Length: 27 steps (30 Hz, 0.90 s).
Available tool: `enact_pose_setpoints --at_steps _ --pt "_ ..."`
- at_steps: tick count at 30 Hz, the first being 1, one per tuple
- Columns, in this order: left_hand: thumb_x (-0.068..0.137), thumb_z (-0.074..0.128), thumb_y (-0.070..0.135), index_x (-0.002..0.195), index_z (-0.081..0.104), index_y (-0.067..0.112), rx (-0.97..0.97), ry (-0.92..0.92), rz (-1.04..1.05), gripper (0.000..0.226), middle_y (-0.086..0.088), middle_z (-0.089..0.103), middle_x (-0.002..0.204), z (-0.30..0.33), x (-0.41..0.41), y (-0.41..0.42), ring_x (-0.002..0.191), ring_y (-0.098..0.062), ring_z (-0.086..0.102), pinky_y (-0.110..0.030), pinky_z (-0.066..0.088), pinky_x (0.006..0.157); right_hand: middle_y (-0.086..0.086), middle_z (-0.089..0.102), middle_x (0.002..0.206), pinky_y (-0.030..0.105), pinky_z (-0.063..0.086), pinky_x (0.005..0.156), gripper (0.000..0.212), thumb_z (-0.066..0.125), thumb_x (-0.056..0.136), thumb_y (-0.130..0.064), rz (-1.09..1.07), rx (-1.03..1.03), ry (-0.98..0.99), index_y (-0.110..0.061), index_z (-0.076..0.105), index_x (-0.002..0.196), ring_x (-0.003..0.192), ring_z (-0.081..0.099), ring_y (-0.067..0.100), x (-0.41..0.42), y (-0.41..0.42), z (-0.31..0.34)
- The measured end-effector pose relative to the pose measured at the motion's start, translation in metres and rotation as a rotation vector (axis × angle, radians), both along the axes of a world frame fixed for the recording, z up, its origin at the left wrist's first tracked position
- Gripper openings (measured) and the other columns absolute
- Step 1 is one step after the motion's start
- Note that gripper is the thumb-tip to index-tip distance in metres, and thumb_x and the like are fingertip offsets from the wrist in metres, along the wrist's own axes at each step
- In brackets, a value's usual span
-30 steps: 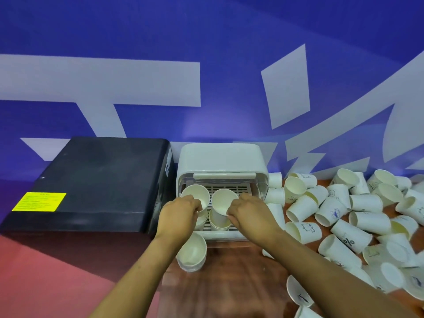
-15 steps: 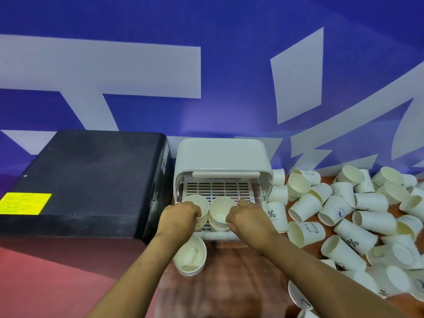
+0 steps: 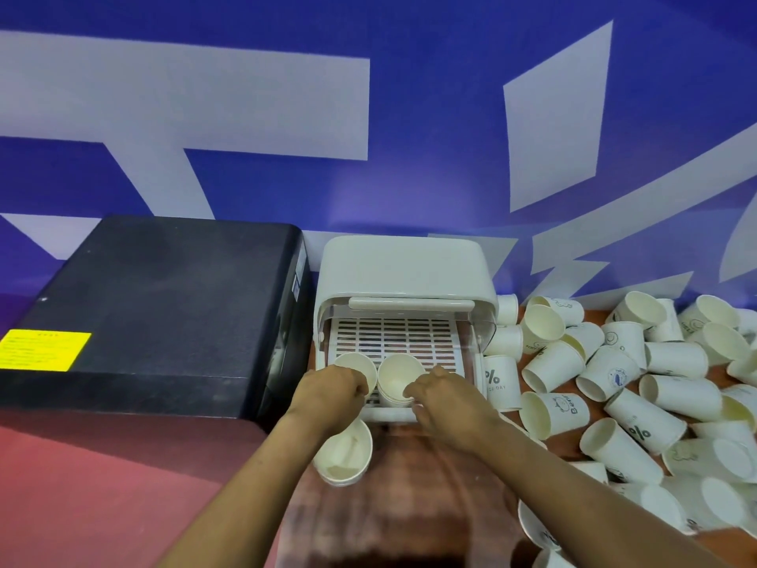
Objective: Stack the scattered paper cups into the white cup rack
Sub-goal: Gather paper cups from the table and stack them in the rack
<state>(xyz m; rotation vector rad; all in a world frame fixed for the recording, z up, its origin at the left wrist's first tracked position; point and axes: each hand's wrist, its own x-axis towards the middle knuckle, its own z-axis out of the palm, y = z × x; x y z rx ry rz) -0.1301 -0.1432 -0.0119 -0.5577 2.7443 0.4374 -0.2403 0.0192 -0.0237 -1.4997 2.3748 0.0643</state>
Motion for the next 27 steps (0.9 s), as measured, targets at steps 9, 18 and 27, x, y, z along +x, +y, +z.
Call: enact_pose_setpoints --at_steps 9,18,27 --pt "0.093 0.048 0.028 0.124 0.056 0.031 0.033 0.172 0.05 0.032 0.01 0.062 0.122 0.026 0.009 0.005 0.111 -0.013 0.058 -0.031 0.045 0.091 -0.004 0.047 0.137 0.031 0.042 0.097 0.041 0.05 0.092 -0.027 -0.075 -0.133 -0.05 -0.025 0.05 0.133 0.12 0.048 0.017 -0.004 0.029 0.019" --pt "0.093 0.05 0.028 0.118 0.058 0.034 0.123 0.464 0.035 0.027 0.016 0.063 0.109 0.072 0.041 0.05 0.101 -0.005 0.057 -0.025 0.046 0.083 -0.008 0.05 0.133 0.025 0.042 0.09 0.036 0.048 0.093 -0.031 -0.207 -0.153 0.004 -0.028 0.053 0.128 0.115 0.051 0.012 0.017 0.087 0.043" --pt "0.092 0.052 0.028 0.113 0.06 0.032 0.256 0.467 -0.155 0.022 0.014 0.062 0.108 0.059 0.061 0.112 0.1 -0.006 0.056 -0.027 0.045 0.084 -0.009 0.055 0.125 0.022 0.041 0.082 0.033 0.052 0.092 -0.032 -0.409 -0.167 -0.02 -0.029 0.056 0.125 0.11 0.054 0.013 0.056 0.163 0.033"
